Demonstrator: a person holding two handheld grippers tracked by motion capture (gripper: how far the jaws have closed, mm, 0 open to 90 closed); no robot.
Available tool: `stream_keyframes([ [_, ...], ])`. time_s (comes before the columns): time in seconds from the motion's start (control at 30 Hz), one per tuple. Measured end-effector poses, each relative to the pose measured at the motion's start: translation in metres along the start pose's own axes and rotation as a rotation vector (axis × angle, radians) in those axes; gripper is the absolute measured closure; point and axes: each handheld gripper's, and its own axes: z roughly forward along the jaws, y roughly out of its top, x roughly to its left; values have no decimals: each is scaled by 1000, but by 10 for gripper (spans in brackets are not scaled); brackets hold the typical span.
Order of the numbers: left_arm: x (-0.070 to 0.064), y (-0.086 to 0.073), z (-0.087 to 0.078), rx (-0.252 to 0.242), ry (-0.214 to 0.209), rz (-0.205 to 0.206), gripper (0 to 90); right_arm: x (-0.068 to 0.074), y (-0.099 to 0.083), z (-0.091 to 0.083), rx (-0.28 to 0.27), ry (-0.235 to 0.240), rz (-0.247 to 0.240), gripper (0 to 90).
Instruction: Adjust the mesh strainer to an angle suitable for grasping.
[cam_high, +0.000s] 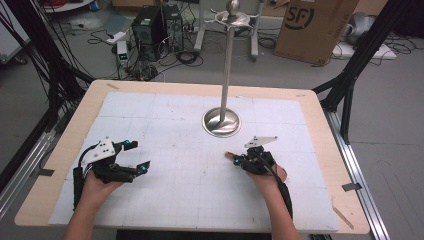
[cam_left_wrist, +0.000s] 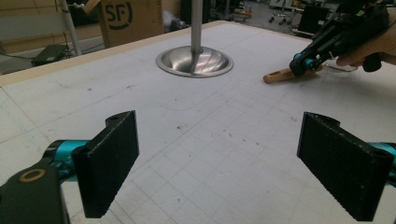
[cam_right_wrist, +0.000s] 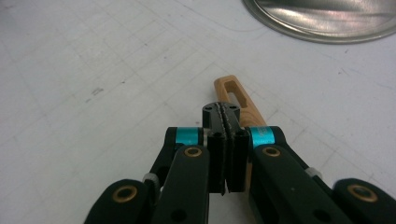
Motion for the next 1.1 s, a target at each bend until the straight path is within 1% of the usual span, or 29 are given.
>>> stream_keyframes([
  [0.13, 0, 0, 0, -3, 2, 0, 134, 3, -2, -11, -32, 10, -15, 879],
  [0.23, 0, 0, 0, -4, 3, -1, 134, 4, -5, -24, -71, 18, -25, 872],
  [0.3, 0, 0, 0, -3, 2, -2, 134, 4, -10, -35, -100, 26, -22, 869],
  [0.37, 0, 0, 0, -3, -1, 0, 134, 4, -14, -43, -119, 33, -19, 861],
  [0.47, -1, 0, 1, -4, 0, 0, 134, 5, -20, -56, -151, 44, -29, 850],
  [0.53, -1, 1, 1, -11, -5, -9, 134, 5, -24, -63, -182, 48, -50, 831],
  [0.63, -1, 2, -1, -31, -12, -17, 134, 7, -29, -71, -228, 61, -61, 813],
  [0.73, -2, 2, -1, -44, -14, -20, 134, 7, -30, -78, -284, 77, -51, 789],
  [0.77, -2, 3, -1, -42, -14, -18, 134, 7, -30, -80, -305, 75, -56, 779],
  [0.83, -2, 3, 0, -42, -12, -15, 134, 9, -29, -83, -329, 76, -51, 739],
  [0.93, -3, 4, 1, -34, -15, -8, 134, 9, -31, -85, -335, 80, -51, 712],
  [1.03, -4, 5, 1, -31, -13, -1, 134, 8, -33, -86, -333, 77, -41, 677],
  [1.1, -4, 6, 0, -39, -13, 0, 134, 5, -33, -86, -343, 58, -47, 654],
])
